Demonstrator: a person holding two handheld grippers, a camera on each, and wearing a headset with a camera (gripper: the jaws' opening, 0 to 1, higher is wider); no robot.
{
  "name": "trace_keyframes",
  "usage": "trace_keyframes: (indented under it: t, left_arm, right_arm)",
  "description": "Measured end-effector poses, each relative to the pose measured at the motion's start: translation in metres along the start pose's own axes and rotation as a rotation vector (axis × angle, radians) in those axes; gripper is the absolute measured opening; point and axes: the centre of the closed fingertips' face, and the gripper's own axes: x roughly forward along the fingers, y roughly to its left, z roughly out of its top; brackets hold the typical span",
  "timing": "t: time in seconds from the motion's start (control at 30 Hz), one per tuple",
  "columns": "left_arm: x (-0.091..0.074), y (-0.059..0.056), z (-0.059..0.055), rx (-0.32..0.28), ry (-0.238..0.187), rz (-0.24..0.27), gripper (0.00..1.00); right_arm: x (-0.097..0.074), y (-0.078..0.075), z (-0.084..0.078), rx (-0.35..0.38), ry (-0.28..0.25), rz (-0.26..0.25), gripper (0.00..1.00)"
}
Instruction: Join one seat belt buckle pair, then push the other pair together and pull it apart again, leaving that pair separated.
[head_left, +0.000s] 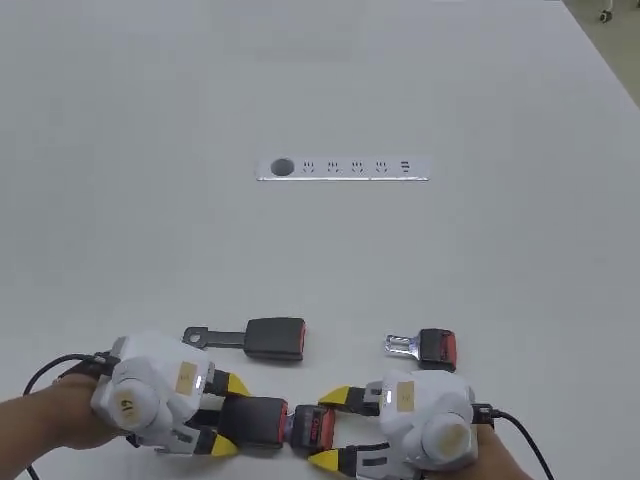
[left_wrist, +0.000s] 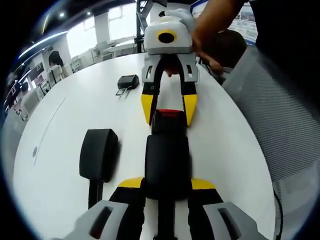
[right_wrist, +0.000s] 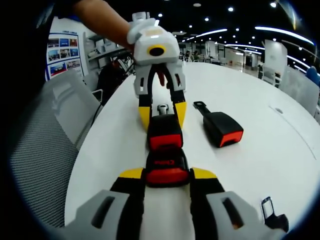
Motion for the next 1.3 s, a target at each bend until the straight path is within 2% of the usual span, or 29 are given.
trace_keyframes:
  t: [0.07,0.1,0.13,0.17,0.2,0.23,0.27,0.37,0.47,0.57,0.63,0.7,0.8,0.9,0.93,1.0,1.07,1.17,1.3]
  left_arm:
    - [0.001,0.0,0.002,-0.055,0.006,0.022,0.36]
    - [0.001,-0.005,0.003,-0.103,0.014,0.003,0.4]
    - [0.002,-0.008,0.007,-0.139,0.001,-0.002,0.45]
    - [0.002,-0.012,0.01,-0.196,-0.013,-0.011,0.51]
    - [0.001,-0.012,0.011,-0.219,-0.017,-0.004,0.61]
    - [-0.001,-0.013,0.012,-0.226,-0.016,0.003,0.68]
    - [-0.002,-0.014,0.012,-0.224,-0.011,0.007,0.72]
    - [-0.012,-0.015,0.021,-0.227,-0.041,0.025,0.76]
    - [-0.024,-0.008,0.033,-0.216,-0.079,0.053,0.8]
    - [-0.04,0.011,0.051,-0.153,-0.122,0.11,0.79]
    - [-0.045,0.019,0.054,-0.163,-0.122,0.119,0.79]
    - [-0.05,0.032,0.059,-0.156,-0.13,0.143,0.78]
    - [-0.053,0.053,0.064,-0.136,-0.133,0.161,0.77]
    - [-0.053,0.064,0.064,-0.115,-0.12,0.17,0.74]
    - [-0.052,0.073,0.063,-0.115,-0.116,0.172,0.74]
    - [-0.049,0.081,0.063,-0.123,-0.119,0.167,0.74]
    - [-0.043,0.088,0.058,-0.136,-0.112,0.159,0.73]
    - [-0.035,0.093,0.054,-0.145,-0.1,0.143,0.72]
    - [-0.02,0.096,0.042,-0.15,-0.067,0.12,0.69]
  right_arm:
    - [0.0,-0.001,-0.004,0.027,0.055,-0.015,0.36]
    - [0.001,0.001,0.002,0.004,0.057,0.001,0.38]
    - [-0.001,0.002,0.001,0.064,0.074,-0.018,0.45]
    - [0.0,0.004,0.005,0.136,0.063,-0.015,0.55]
    - [0.0,0.004,0.007,0.174,0.055,-0.018,0.67]
    - [-0.002,0.001,0.01,0.178,0.044,-0.035,0.81]
    - [-0.004,0.0,0.01,0.168,0.04,-0.043,0.86]
    - [-0.015,0.001,0.013,0.171,0.028,-0.048,0.86]
    - [-0.03,-0.005,0.017,0.178,0.005,-0.076,0.86]
    - [-0.053,-0.025,0.019,0.206,-0.032,-0.136,0.86]
    - [-0.07,-0.041,0.016,0.236,-0.046,-0.171,0.86]
    - [-0.088,-0.059,0.01,0.246,-0.051,-0.207,0.86]
    - [-0.108,-0.079,-0.002,0.241,-0.027,-0.238,0.86]
    - [-0.124,-0.094,-0.013,0.261,-0.015,-0.232,0.86]
    - [-0.126,-0.098,-0.015,0.264,-0.015,-0.23,0.86]
    - [-0.13,-0.104,-0.018,0.245,-0.012,-0.235,0.86]
    - [-0.133,-0.11,-0.023,0.233,-0.001,-0.232,0.84]
    - [-0.131,-0.115,-0.035,0.223,0.042,-0.203,0.82]
    - [-0.127,-0.115,-0.047,0.214,0.083,-0.16,0.77]
